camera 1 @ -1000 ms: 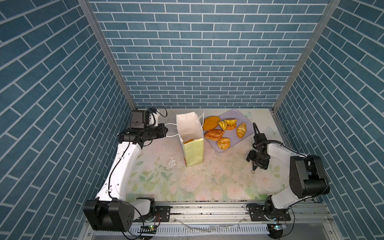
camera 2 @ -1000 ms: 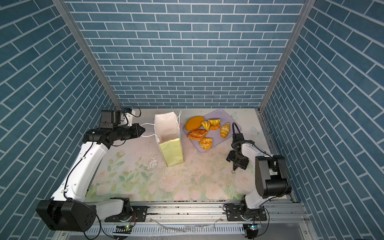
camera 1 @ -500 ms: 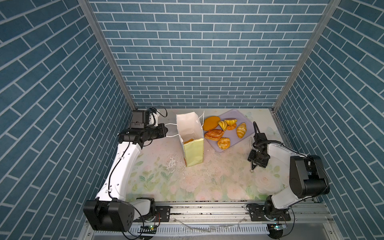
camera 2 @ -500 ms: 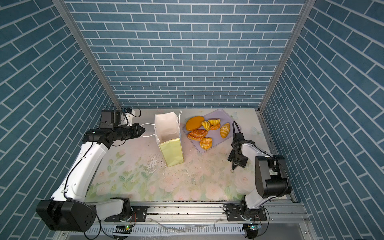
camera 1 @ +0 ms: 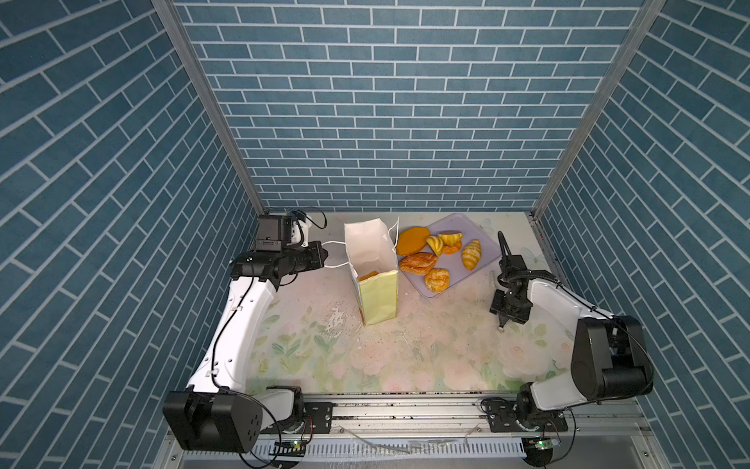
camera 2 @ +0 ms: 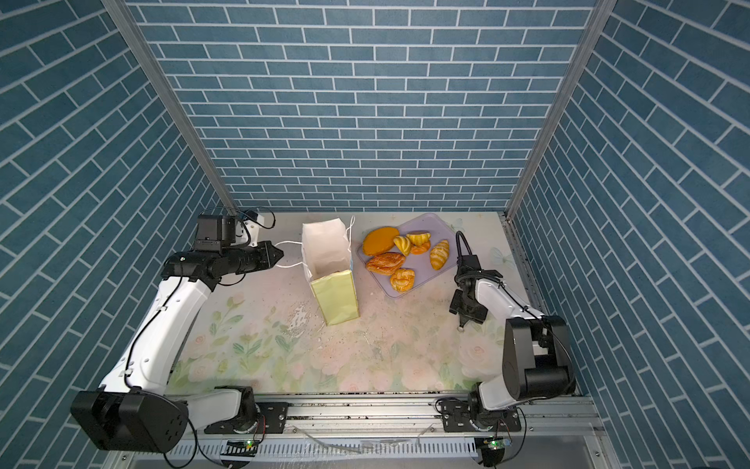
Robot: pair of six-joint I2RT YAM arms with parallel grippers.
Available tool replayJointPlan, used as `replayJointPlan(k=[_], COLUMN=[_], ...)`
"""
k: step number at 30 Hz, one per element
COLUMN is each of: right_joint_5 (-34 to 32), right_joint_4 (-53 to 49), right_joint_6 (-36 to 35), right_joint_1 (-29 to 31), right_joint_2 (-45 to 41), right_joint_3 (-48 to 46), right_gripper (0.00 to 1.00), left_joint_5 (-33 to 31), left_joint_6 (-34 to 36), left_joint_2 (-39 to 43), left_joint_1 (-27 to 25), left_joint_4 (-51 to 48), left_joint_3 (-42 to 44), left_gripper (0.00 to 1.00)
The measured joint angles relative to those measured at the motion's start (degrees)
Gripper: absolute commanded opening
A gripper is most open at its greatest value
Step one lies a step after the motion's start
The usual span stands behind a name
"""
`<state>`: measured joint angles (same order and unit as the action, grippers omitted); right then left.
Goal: Place the fake bread into the paper bag
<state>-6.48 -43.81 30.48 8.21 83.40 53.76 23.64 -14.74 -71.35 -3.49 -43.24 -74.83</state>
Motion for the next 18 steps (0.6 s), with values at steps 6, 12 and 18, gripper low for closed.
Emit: replayJointPlan(k=[6, 12, 18], right_joint_5=[-1.4, -1.7, -1.2], right_joint_4=[-4.3, -8.7, -12.0], right_joint_6=[-4.7, -8.0, -7.3], right_joint_1=[-0.1, -0.1, 0.0], right_joint_2=[-7.3, -11.0, -8.8], right_joint_3=[7.6, 12.2, 11.5], right_gripper=[0.63, 0.62, 0.71], left_joint_5=[0.0, 0.0, -0.2], left_joint_6=[0.0, 0.0, 0.0], left_joint_2=[0.0, 0.0, 0.2], left_joint_1=[0.0, 0.0, 0.1], left_joint_4=[-0.7, -1.1, -1.2], left_joint_3=[-1.2, -2.1, -2.2], left_gripper=[0.15, 0.15, 0.15])
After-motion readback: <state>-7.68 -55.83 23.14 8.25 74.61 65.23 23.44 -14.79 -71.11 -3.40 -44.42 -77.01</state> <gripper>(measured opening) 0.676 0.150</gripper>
